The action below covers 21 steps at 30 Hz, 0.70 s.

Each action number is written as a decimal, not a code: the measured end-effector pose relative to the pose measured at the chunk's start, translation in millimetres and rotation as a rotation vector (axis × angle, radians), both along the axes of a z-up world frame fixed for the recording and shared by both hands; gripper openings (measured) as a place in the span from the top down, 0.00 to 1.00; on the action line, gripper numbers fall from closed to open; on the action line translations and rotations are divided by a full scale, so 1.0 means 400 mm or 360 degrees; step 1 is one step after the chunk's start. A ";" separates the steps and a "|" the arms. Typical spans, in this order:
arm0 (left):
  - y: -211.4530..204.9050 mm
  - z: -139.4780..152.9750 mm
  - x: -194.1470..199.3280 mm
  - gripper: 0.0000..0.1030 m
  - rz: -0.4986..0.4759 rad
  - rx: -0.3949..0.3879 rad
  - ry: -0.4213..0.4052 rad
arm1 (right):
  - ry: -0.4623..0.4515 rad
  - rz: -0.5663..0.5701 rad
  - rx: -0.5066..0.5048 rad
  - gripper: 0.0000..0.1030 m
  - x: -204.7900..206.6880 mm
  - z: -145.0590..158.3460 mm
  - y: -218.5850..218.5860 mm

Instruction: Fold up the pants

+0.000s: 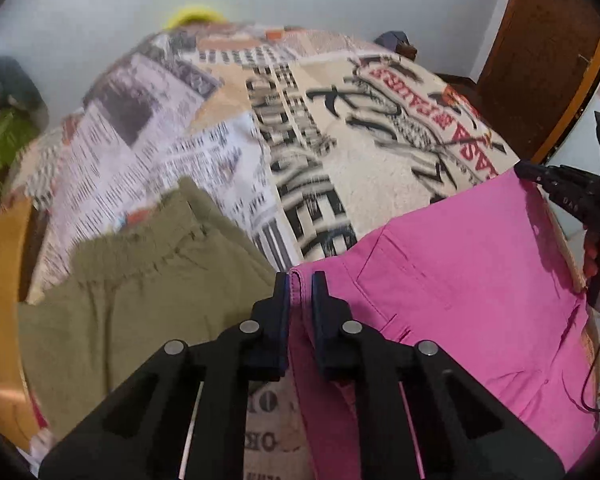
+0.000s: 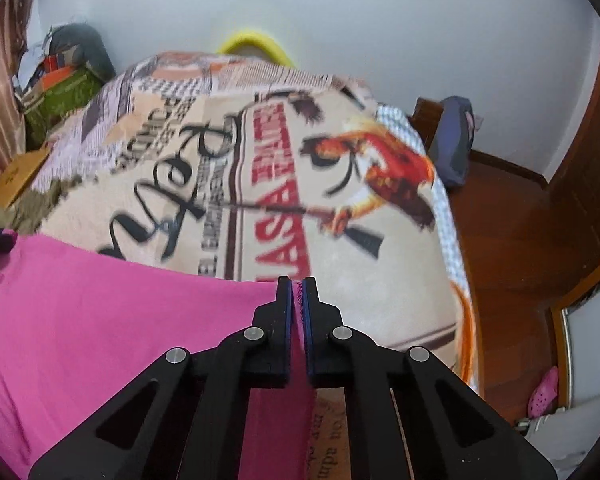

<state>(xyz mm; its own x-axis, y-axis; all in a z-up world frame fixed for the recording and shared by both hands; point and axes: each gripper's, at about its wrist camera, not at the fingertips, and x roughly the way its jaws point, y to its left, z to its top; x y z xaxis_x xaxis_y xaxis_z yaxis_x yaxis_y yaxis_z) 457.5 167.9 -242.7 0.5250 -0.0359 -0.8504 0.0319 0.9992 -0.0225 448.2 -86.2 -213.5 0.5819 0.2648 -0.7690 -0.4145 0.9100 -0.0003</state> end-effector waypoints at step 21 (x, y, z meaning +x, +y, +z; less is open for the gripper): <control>-0.012 0.254 -0.117 0.91 0.0014 -0.0030 -0.0214 | -0.0158 -0.0005 0.0167 0.96 -0.130 0.264 -0.044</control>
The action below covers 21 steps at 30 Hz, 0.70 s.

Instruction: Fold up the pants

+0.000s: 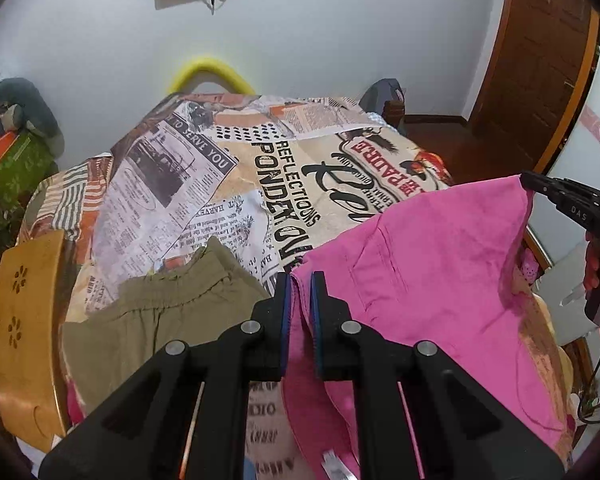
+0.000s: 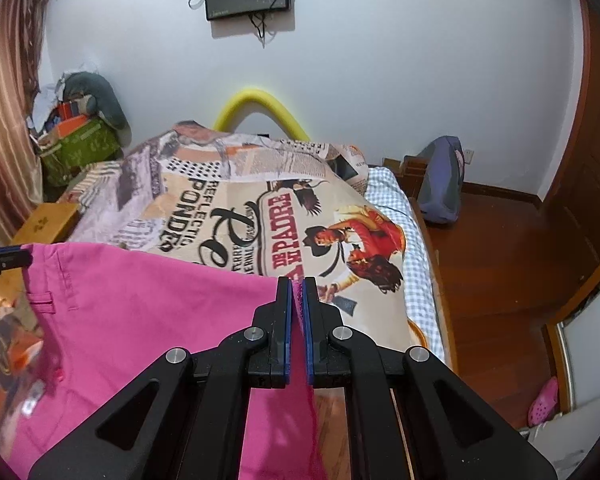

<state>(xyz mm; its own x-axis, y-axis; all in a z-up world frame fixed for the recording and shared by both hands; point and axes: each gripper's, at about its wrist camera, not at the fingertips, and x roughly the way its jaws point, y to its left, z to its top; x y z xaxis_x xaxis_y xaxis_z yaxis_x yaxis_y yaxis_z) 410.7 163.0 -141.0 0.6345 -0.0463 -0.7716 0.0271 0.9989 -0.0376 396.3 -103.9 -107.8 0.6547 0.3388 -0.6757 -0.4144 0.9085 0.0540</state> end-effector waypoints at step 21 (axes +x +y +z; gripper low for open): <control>-0.088 0.067 -0.387 0.93 -0.0027 0.0055 -0.0080 | -0.0024 0.0067 0.0009 0.96 -0.369 0.056 -0.098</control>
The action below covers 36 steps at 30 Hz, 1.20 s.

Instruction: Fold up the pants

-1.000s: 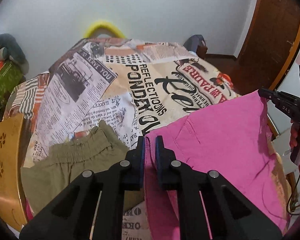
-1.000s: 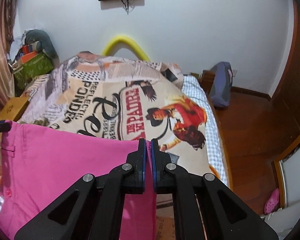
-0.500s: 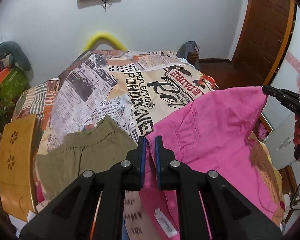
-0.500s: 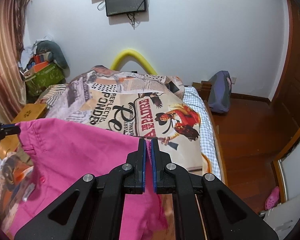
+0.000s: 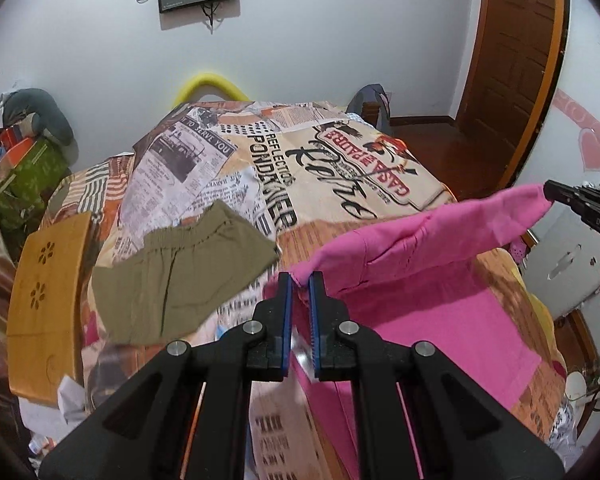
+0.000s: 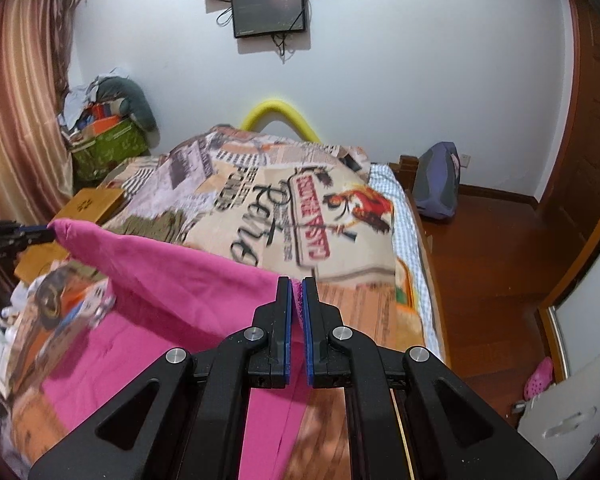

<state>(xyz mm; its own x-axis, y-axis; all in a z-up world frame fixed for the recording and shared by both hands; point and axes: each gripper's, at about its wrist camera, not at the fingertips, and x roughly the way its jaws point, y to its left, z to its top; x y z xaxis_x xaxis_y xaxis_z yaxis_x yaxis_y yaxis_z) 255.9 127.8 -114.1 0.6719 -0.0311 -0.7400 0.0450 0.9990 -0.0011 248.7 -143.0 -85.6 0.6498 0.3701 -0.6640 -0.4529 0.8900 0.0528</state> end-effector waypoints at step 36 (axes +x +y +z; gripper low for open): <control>-0.204 -0.182 -0.276 0.60 -0.0337 0.0236 0.0192 | 0.0131 0.0234 -0.0141 0.54 -0.313 -0.148 0.051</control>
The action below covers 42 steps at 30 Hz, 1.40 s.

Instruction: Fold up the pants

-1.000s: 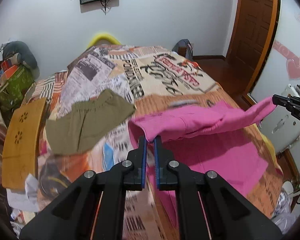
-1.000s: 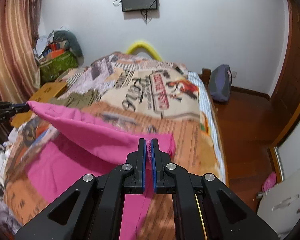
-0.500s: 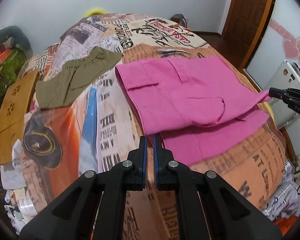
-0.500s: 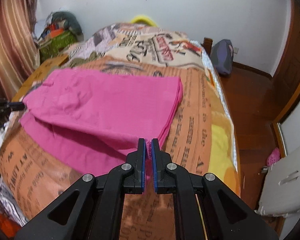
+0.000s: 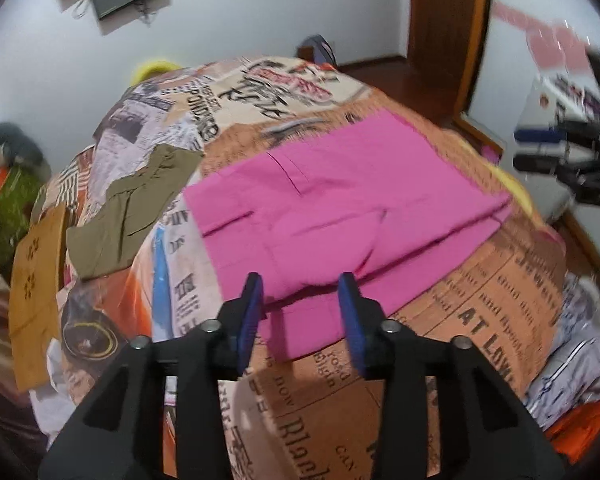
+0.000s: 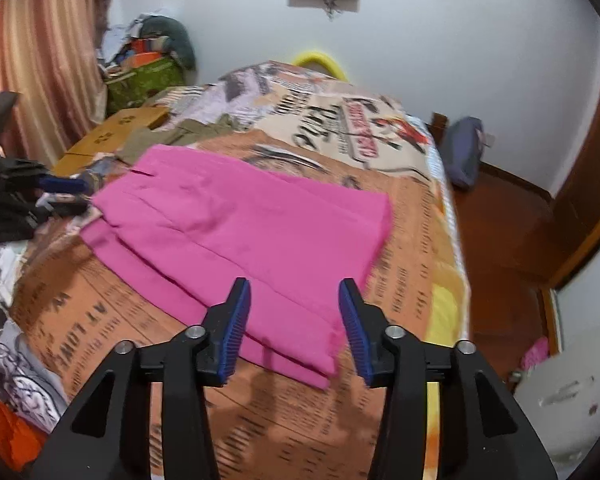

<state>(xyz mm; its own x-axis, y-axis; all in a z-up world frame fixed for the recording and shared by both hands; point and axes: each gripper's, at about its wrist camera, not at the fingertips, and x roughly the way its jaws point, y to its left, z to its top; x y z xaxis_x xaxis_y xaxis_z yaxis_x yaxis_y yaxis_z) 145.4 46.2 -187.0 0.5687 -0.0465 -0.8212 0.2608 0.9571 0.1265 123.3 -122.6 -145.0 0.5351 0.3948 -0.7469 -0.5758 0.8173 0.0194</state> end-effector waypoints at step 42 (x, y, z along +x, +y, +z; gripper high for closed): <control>-0.086 -0.020 0.033 0.88 -0.0127 0.0095 -0.0134 | 0.0060 0.0146 0.0116 0.93 0.013 -0.067 0.141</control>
<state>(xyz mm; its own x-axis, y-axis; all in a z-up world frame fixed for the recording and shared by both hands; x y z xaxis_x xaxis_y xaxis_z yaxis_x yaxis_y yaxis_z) 158.6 11.9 -195.1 0.6324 -0.0468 -0.7732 0.3218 0.9239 0.2072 128.4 -66.2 -172.0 0.4662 0.4946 -0.7335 -0.6458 0.7569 0.0999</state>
